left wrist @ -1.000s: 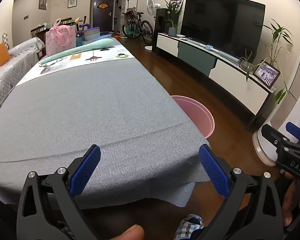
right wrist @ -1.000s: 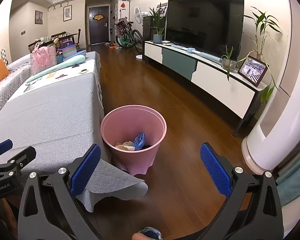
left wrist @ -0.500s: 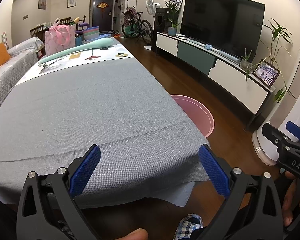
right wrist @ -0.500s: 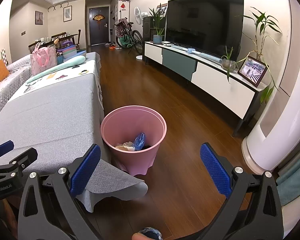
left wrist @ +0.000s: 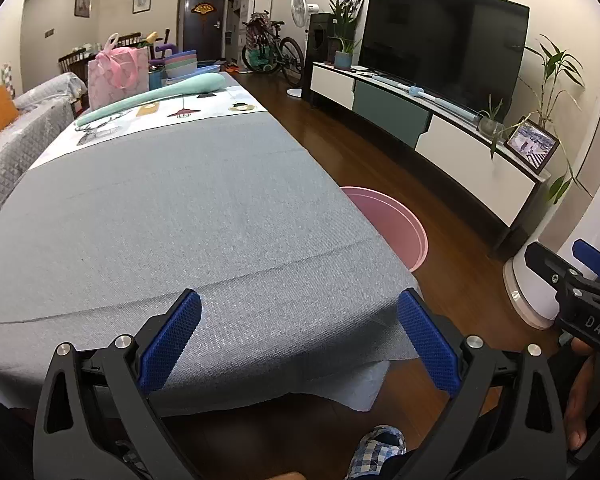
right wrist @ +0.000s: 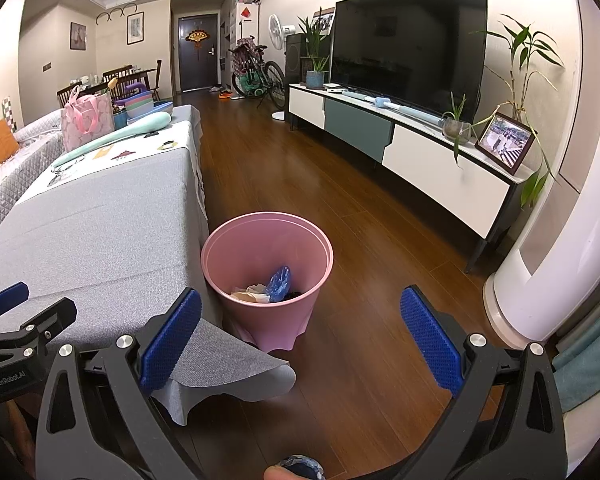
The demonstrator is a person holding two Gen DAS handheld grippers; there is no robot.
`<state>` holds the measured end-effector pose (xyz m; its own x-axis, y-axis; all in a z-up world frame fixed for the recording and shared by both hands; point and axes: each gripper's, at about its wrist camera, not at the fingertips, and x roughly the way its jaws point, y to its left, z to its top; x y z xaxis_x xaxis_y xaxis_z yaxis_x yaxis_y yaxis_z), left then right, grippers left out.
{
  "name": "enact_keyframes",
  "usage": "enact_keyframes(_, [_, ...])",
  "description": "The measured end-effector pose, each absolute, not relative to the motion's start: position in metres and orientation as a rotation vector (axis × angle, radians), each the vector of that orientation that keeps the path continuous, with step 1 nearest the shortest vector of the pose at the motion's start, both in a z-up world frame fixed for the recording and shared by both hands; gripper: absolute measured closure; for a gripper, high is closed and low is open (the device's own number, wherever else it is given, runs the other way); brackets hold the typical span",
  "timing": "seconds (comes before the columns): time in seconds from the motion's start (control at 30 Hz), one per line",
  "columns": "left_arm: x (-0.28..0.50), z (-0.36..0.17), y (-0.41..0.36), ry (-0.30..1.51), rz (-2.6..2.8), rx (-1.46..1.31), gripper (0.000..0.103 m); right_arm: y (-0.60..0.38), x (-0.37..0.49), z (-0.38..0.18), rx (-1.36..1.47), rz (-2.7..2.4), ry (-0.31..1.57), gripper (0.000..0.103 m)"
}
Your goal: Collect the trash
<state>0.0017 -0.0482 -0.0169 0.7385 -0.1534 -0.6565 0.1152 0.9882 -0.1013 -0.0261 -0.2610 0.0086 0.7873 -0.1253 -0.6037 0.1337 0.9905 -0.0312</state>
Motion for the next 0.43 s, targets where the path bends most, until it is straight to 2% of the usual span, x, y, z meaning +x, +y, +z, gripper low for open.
enact_keyframes(0.43, [0.0024,-0.0171,-0.047,0.735,-0.13,-0.057,0.008,-0.2612,-0.0261,0.0085,0.014,-0.139,0.649,0.005])
